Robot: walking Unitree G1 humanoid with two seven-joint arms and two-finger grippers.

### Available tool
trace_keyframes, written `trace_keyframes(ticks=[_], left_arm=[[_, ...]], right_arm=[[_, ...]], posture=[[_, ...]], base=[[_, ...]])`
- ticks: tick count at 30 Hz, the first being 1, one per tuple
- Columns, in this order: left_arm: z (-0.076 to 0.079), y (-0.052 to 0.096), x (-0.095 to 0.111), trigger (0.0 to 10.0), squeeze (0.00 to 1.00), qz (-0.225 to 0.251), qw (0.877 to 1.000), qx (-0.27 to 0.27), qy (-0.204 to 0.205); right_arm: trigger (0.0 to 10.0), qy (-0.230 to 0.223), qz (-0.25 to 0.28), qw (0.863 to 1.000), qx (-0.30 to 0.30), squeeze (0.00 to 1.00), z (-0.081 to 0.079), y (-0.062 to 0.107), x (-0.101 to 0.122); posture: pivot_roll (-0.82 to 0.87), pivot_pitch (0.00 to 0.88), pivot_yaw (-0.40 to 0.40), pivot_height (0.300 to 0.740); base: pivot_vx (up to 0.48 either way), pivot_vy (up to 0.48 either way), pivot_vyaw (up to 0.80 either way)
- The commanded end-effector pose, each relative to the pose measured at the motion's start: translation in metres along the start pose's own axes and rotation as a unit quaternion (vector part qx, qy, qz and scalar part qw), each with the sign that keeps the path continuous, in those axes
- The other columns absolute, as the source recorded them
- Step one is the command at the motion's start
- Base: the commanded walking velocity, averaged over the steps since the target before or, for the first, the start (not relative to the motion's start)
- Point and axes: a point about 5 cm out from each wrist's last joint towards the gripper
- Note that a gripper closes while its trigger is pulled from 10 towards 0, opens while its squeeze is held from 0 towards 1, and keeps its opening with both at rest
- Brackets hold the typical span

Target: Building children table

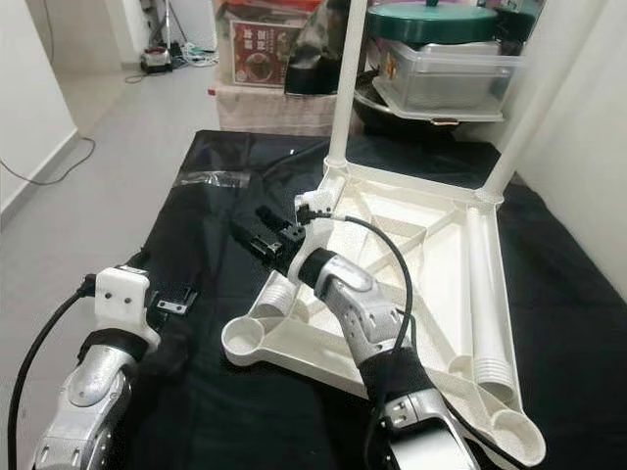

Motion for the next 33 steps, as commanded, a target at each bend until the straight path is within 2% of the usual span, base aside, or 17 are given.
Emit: trace_keyframes(ticks=[1, 11, 19, 23, 26, 33], left_arm=[[0.005, -0.001, 0.002, 10.0, 0.0, 0.004, 1.0, -0.014, -0.003], [0.004, -0.001, 0.003, 10.0, 0.0, 0.008, 1.0, -0.016, -0.003], [0.002, 0.004, 0.003, 10.0, 0.0, 0.008, 1.0, 0.0, 0.005], [0.003, 0.007, 0.001, 10.0, 0.0, 0.004, 1.0, 0.0, 0.009], [0.003, 0.007, 0.001, 10.0, 0.0, 0.004, 1.0, -0.001, 0.009], [0.004, 0.007, 0.001, 10.0, 0.0, 0.003, 1.0, -0.002, 0.011]], right_arm=[[10.0, -0.002, -0.003, 1.0, -0.022, 0.0, 0.002, 0.004, -0.003], [10.0, 0.003, -0.001, 1.0, -0.017, 0.0, -0.009, 0.003, -0.006], [10.0, 0.039, -0.005, 0.999, -0.032, 0.0, -0.006, 0.004, -0.006], [10.0, 0.08, -0.026, 0.996, -0.024, 0.0, -0.006, 0.009, -0.012], [10.0, 0.086, -0.028, 0.996, -0.02, 0.0, -0.006, 0.01, -0.012], [10.0, 0.13, -0.073, 0.988, 0.042, 0.0, -0.009, 0.022, -0.019]], posture=[[0.03, 0.0, -0.057, 0.74], [0.03, 0.0, -0.061, 0.74], [0.04, 0.0, -0.08, 0.74], [0.04, 0.0, -0.081, 0.74], [0.04, 0.0, -0.081, 0.74], [0.02, 0.0, -0.074, 0.74]], base=[[0.0, -0.48, 0.0], [0.0, -0.48, 0.0], [0.0, 0.0, 0.0], [0.0, 0.0, 0.0], [0.0, 0.0, 0.0], [0.0, 0.0, 0.0]])
Point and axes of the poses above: a point about 5 cm out from each wrist's last joint towards the gripper, its own y axis pointing back from the gripper into the wrist, its own x axis along the axis of the wrist's last joint, z = x × y, and after that the axes turned 3 degrees about -y, right-handed
